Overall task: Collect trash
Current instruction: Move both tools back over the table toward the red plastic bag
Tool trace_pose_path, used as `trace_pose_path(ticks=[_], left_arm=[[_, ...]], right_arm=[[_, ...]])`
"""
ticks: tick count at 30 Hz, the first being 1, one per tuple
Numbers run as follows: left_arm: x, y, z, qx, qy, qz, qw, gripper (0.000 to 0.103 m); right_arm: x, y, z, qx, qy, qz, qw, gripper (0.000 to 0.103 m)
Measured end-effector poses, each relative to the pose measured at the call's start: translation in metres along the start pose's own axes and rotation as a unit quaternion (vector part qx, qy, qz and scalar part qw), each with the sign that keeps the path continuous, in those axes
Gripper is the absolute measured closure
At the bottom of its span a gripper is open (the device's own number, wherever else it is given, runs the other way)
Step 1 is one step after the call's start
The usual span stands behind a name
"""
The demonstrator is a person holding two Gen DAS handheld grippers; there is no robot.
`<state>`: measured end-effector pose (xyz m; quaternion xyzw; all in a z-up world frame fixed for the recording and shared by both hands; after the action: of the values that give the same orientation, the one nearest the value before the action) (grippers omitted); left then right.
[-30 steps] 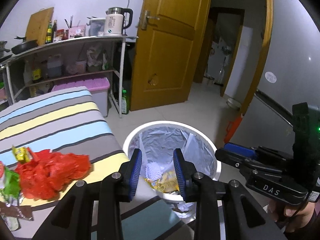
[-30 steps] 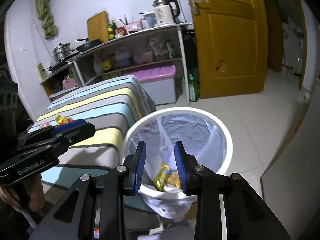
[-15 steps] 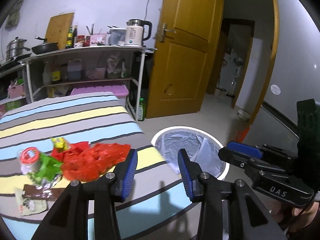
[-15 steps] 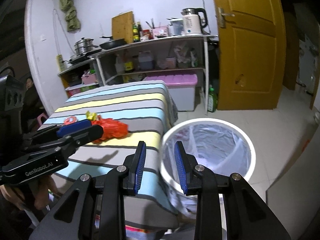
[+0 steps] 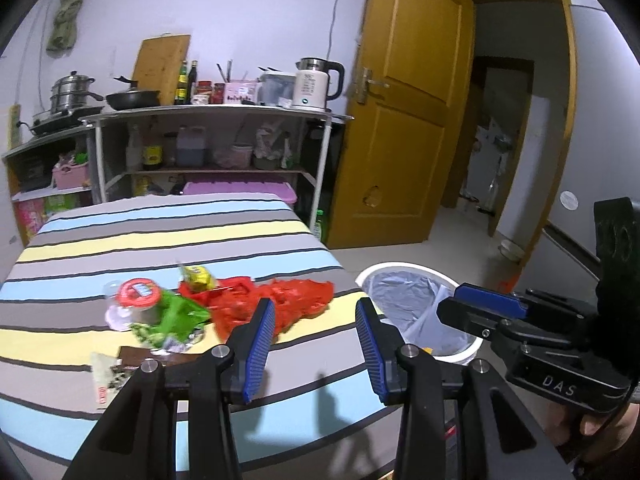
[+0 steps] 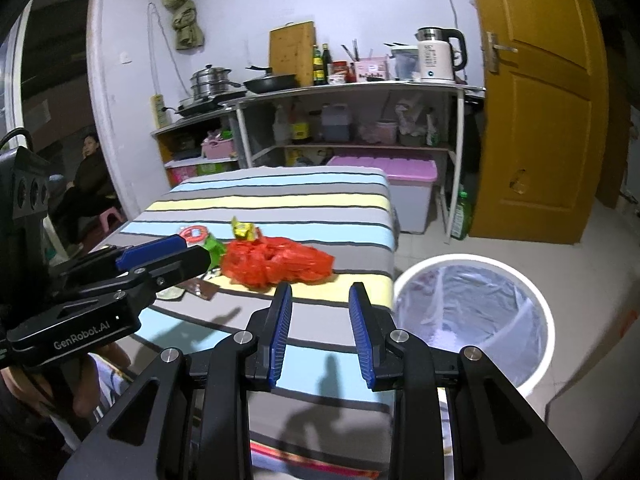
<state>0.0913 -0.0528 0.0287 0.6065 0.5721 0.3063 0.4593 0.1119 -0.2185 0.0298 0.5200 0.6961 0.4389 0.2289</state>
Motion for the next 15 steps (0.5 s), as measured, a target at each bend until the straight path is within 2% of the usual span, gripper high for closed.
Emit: trace_pose_path(ticks=[7,15], left_arm=[[0.023,-0.004,-0.016,-0.007,0.019,-0.017,0.9997,0.062],[0.052,-0.010,-0.029,-0.018,0.065,-0.024,0.9974,0.062]], right_arm=[[0.021,-0.002,0.009,0.006,0.012,-0.021,1.000,0.072],[0.030,-0.003,0.021,0.020,0.038,-0.013,0.999,0.073]])
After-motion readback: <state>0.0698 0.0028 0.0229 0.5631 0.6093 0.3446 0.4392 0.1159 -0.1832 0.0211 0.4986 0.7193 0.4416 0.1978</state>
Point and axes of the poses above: each gripper's, at about its wrist camera, not at the fingertips, and z roughly the way its jaws point, x to its left, y to its top, the point moved 1 cm from there along z, roughly the way its jaws point, and after that the axes turned 6 degrees about -x, right-handed, at the moved point
